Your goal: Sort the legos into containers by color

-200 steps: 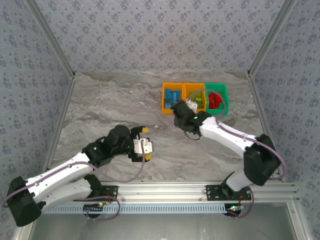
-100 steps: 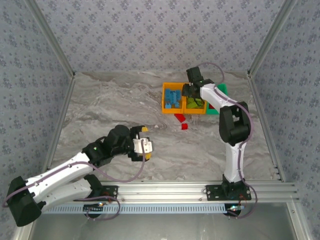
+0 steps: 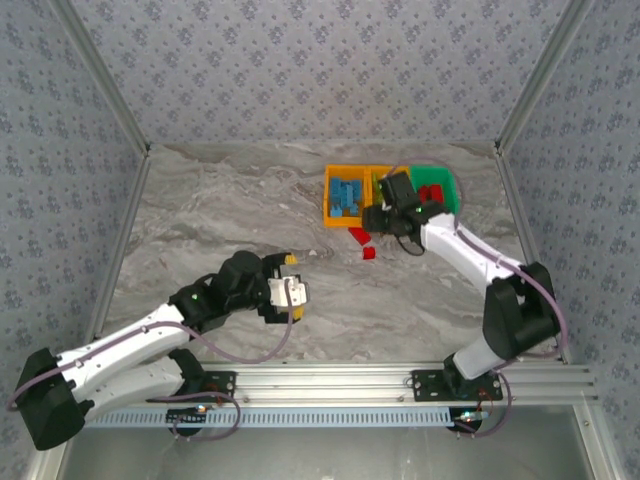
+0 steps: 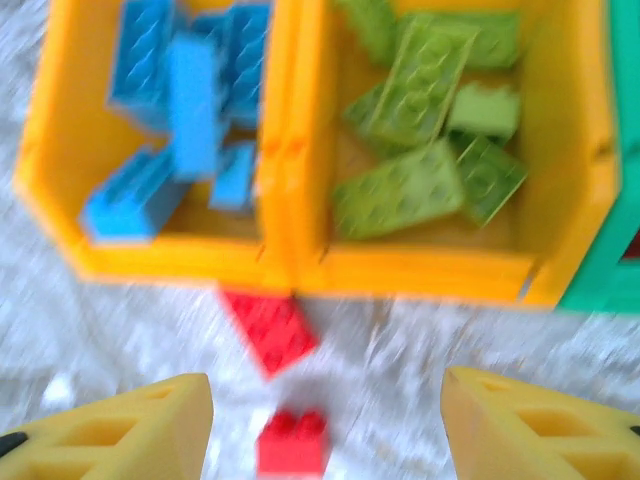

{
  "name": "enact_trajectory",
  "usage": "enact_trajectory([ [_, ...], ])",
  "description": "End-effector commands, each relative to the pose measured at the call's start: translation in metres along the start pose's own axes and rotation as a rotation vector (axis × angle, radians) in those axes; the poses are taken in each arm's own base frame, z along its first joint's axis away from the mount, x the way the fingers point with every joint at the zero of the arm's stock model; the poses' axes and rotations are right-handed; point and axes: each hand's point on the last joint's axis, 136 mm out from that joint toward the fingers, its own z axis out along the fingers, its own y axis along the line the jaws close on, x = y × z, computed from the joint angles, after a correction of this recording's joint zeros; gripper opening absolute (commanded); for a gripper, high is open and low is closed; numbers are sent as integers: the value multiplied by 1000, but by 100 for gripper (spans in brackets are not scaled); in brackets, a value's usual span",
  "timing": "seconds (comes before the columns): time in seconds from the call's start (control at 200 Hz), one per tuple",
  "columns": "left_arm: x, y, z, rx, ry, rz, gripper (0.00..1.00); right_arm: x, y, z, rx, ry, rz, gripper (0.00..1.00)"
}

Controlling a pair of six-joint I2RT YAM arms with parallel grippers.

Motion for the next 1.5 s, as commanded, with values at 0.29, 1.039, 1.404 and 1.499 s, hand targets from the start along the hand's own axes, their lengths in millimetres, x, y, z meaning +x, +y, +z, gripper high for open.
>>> enact_trajectory([
  [0.29,-7,-14,7,72,-39,-28,99,62,13,40,17,107,-122,68],
  [1.039,-3,-13,12,63,-26,-53,99,17,-41,11,125,-70,78,28],
  [1.404,-3,-12,12,63,-17,-49,99,-104,-162,20,228,-242,319,28],
  [1.499,-1,-10,12,51,-6,-43,99,-117,-174,52,222,-177,349,32],
])
